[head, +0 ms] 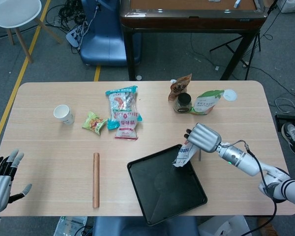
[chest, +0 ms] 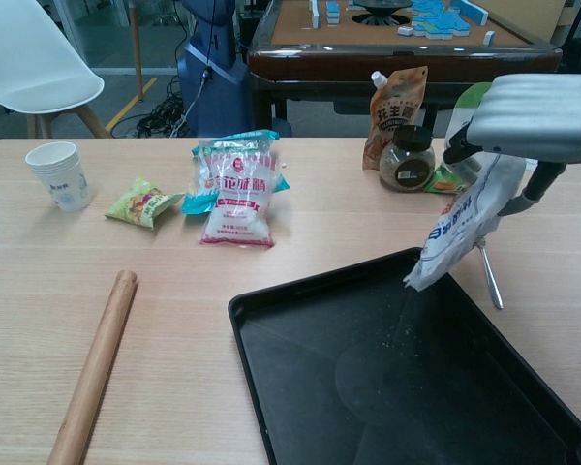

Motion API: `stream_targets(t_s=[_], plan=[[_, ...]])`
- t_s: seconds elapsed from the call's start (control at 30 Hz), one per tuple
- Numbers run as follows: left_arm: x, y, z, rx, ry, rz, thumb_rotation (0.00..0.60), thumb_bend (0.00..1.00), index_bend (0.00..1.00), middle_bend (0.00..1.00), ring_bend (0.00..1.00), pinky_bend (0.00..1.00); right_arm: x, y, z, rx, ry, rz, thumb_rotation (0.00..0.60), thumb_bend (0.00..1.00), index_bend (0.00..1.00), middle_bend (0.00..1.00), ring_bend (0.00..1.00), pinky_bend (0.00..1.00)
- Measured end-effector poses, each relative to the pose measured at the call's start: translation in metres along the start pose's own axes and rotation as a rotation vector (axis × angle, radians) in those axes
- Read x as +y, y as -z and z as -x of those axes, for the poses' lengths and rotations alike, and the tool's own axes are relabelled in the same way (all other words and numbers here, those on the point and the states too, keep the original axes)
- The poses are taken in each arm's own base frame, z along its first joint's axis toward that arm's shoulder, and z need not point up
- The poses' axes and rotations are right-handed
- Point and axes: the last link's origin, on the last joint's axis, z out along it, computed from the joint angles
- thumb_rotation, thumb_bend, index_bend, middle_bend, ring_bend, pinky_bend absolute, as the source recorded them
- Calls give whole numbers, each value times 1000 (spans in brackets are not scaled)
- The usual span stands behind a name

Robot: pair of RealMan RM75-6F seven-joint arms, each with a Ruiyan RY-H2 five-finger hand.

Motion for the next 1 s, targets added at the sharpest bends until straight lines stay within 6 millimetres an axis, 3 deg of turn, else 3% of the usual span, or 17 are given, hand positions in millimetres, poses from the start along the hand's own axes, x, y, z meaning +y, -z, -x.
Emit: stream_targets(t_s=[0.53, 1.0], plan=[[5, -2, 1, -5, 2, 16, 600, 199, 66, 30, 87, 28, 8, 26, 42, 194, -474, 392, 600, 477, 957, 1000, 1000, 1000], [7, -4, 3, -15, 3, 28, 600, 199, 66, 30, 87, 28, -23, 44, 85, 380, -994, 653, 600, 475, 957, 1000, 1000, 1000]])
